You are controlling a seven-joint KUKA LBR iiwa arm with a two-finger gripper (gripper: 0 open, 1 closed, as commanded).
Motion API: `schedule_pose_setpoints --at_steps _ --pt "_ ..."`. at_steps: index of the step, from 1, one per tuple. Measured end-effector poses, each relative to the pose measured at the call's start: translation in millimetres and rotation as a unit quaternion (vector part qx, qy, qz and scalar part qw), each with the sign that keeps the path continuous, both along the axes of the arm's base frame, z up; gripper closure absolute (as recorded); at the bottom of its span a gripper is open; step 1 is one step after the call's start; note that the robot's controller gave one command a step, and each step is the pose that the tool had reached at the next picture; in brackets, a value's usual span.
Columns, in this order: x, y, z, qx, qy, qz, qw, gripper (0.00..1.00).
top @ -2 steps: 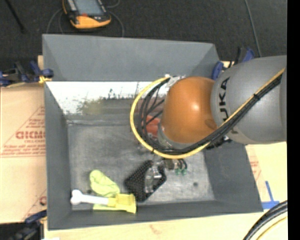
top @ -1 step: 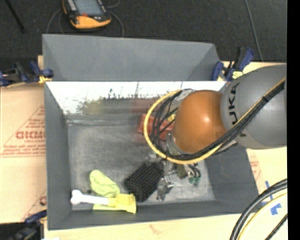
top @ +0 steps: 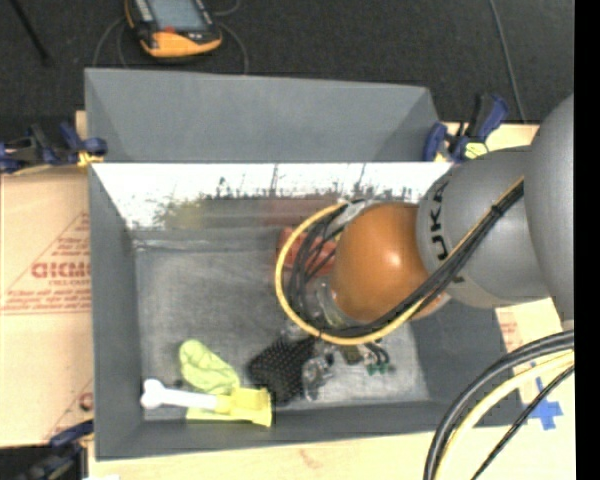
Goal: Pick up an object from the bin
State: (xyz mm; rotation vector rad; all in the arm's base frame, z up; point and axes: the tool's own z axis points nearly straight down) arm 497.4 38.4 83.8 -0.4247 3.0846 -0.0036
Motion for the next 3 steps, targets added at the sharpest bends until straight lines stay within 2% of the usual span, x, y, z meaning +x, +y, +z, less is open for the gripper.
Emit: schedule_pose_setpoints --at_steps 1,2,3 --pt "0.0 0.0 0.0 0.000 0.0001 0.000 1.0000 1.00" --pt "0.9 -0.7 10.4 -0.001 0.0025 0.026 0.9997 1.00" --pt "-2.5 7.4 37.2 -0.002 0.0129 0.072 0.9973 1.00"
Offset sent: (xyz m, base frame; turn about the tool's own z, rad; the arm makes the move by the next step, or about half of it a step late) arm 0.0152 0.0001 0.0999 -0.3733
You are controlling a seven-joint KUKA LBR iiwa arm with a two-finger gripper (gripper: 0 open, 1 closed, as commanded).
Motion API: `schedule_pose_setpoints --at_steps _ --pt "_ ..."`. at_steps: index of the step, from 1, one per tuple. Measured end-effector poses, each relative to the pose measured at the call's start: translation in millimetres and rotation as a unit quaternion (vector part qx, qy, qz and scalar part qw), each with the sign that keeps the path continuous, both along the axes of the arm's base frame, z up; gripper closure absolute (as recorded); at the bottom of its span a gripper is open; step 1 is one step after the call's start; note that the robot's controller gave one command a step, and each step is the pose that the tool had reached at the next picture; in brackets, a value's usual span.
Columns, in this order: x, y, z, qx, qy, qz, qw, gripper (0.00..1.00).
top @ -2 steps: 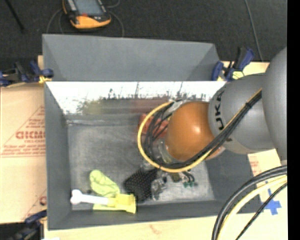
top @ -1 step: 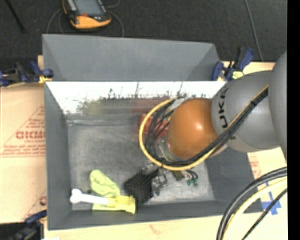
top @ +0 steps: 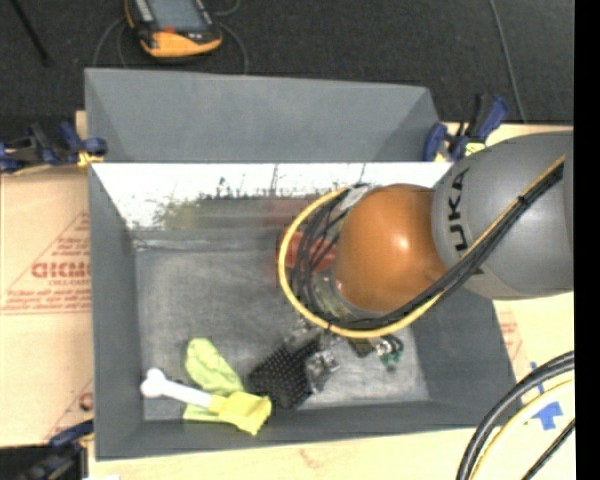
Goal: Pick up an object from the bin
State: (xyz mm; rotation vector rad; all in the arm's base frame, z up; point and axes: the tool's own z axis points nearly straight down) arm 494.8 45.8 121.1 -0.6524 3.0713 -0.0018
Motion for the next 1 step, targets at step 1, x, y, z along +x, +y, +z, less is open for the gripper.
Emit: schedule_pose_setpoints --at_steps 1 --pt "25.8 1.8 88.1 0.001 0.0003 -0.005 1.0000 1.00"
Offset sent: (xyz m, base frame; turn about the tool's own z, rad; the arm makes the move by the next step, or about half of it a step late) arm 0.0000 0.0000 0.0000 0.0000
